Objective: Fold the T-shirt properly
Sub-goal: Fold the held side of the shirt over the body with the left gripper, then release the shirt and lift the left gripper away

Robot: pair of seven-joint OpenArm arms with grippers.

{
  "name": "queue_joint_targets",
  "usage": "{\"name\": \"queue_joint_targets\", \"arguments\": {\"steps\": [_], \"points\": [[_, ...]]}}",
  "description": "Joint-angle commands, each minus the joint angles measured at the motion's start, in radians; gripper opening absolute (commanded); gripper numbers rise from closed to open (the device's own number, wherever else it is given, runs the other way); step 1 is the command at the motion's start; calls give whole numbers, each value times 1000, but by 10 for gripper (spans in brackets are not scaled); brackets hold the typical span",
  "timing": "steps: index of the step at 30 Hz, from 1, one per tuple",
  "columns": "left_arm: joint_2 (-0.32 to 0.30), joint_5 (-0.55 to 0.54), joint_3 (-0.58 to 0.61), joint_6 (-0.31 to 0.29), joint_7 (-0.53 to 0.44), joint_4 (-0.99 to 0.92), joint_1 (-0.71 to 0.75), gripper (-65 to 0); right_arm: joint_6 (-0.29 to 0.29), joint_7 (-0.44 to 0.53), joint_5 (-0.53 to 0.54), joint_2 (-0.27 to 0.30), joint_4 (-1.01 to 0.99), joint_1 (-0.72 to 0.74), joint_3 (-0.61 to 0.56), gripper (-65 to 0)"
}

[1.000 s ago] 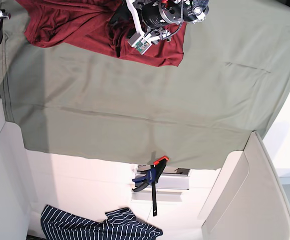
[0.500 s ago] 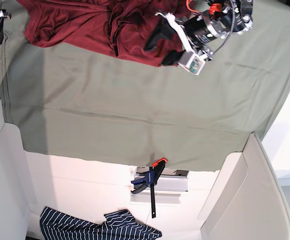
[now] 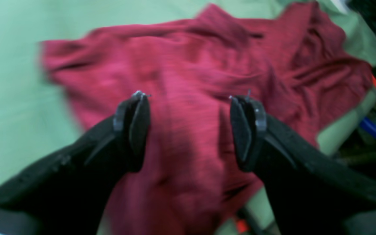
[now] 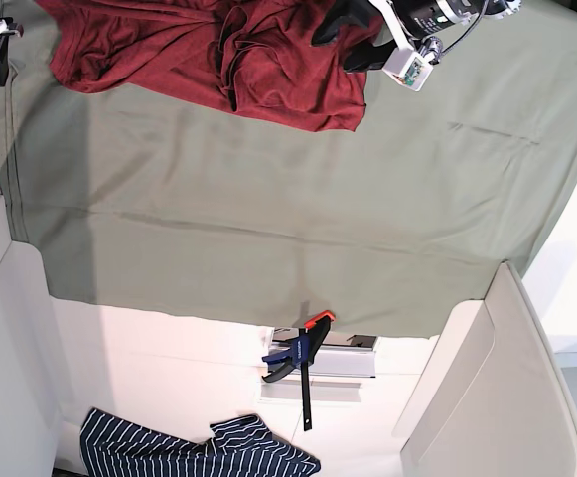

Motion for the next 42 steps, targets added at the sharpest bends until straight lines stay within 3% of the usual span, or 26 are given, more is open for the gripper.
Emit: {"name": "queue_joint_targets", "arguments": {"steps": [1,7,11,18,23,30,37,42], "points": [[5,2,32,-16,-19,14,-3,-276,3,25,8,19,16,8,6,-277],[45,113,210,6,-31,14,-3,-276,3,16,8,19,16,8,6,-277],[69,121,305,5,-31,14,-3,-276,2,6,8,19,16,8,6,-277],[66,196,504,5,-10,14,-2,-276,0,-3,23,29,16,8,29,-275],[66,210,482,5,-23,14,-5,-276,70,-27,118,74,-61,9,34,-274],[50,198,414,5,-23,14,-5,-276,211,-125,389,86,-266,13,31,-274],[8,148,336,5,-23,28,-5,-276,239,-124,418,86,-408,16,10,-274],[8,91,259,-9,-22,90,-5,-276,238,-107,394,85,-434,19,-109,-274]]}}
